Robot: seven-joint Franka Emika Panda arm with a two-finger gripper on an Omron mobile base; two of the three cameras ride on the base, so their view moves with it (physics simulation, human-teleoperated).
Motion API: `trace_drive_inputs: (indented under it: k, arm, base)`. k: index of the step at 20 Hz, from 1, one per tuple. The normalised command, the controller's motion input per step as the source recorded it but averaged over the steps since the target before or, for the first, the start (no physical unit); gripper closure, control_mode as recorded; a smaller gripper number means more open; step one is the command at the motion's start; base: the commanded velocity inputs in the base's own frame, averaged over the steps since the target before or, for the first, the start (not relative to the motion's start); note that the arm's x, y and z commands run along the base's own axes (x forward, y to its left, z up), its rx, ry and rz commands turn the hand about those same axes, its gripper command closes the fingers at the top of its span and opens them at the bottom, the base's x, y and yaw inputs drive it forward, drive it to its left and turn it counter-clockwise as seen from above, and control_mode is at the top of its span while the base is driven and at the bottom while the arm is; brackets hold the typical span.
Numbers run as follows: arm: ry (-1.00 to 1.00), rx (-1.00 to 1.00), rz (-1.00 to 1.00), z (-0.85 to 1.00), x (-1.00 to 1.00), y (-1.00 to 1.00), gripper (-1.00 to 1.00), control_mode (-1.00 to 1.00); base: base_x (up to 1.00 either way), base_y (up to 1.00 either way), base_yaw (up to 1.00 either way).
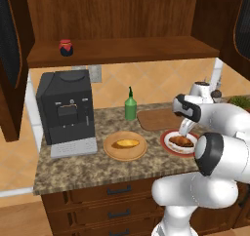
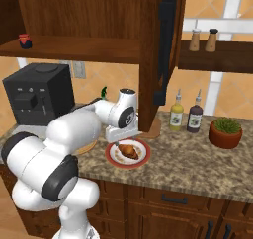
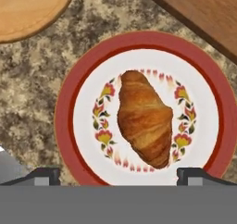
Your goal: From the different types of pastries on the counter, select a croissant and place it on the cutting board. Then retrieve a jar of jam from the cabinet and place it alongside the croissant on the cutting board.
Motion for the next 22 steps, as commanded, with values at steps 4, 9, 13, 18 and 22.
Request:
trace_drive_inputs:
  k: [4, 9, 13, 18, 22]
  arm:
    - [-0.02, -0.06, -0.04, -0.29, 0.44, 0.09, -1.00, -1.00]
    - [-0.11, 0.00, 0.00, -0.23, -0.12, -0.30, -1.00, -1.00]
    - [-0.10, 0.00, 0.00, -0.07, -0.49, 0.02, -1.00, -1.00]
    - [-0.07, -0.03, -0.05, 0.00, -0.31, 0.30, -1.00, -1.00]
    - [0.00, -0.02, -0.04, -0.18, 0.26, 0.03, -1.00, -1.00]
  base:
    - [0.00, 0.00, 0.00]
    - [0.00, 0.00, 0.00]
    - [0.00, 0.00, 0.00]
    - [0.00, 0.00, 0.00]
    - [0.00, 0.00, 0.00]
